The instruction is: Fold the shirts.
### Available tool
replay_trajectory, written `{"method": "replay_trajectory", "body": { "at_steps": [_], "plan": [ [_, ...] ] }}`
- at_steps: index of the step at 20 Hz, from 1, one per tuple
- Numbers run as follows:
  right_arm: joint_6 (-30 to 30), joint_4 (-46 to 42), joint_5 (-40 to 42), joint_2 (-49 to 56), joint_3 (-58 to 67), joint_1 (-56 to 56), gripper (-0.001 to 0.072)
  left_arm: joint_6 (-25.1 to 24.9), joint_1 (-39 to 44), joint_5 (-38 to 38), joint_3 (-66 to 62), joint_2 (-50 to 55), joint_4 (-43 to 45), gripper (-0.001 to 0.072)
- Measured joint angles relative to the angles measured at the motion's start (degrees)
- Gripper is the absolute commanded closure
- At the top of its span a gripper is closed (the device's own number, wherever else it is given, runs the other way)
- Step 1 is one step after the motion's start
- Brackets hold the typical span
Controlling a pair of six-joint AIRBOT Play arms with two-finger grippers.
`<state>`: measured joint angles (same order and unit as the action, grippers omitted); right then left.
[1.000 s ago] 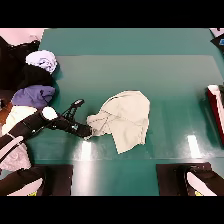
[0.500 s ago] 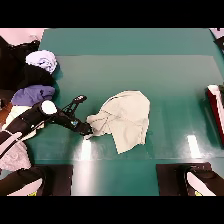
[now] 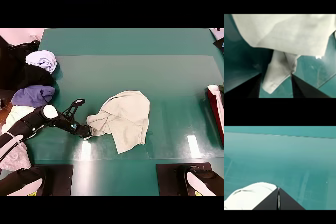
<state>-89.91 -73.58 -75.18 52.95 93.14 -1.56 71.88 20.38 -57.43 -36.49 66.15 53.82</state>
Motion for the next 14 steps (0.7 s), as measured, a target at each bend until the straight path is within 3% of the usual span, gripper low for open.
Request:
{"method": "replay_trajectory", "body": {
  "at_steps": [2,9,10,12,14],
  "plan": [
    [0.0,0.0,0.0,0.0,0.0,0.0,0.0693,-0.2,0.0,0.5,0.6,0.0,-0.8,0.0681],
    [0.0,0.3,-5.7,-1.1,-6.3,0.0,0.0691,0.4,0.0,-0.2,-5.2,-0.4,0.4,0.0687],
    [0.0,0.3,-6.8,-2.1,-10.2,0.2,0.0640,0.7,0.0,-1.1,-7.4,-0.6,1.7,0.0686],
    [0.0,0.8,-7.8,-4.1,-19.5,1.0,0.0152,1.1,0.0,-2.8,-11.9,-1.0,3.7,0.0686],
    [0.0,3.4,-7.5,-6.2,-31.4,2.4,0.0134,1.4,0.0,-3.9,-15.4,-1.3,4.9,0.0686]
  ]
}}
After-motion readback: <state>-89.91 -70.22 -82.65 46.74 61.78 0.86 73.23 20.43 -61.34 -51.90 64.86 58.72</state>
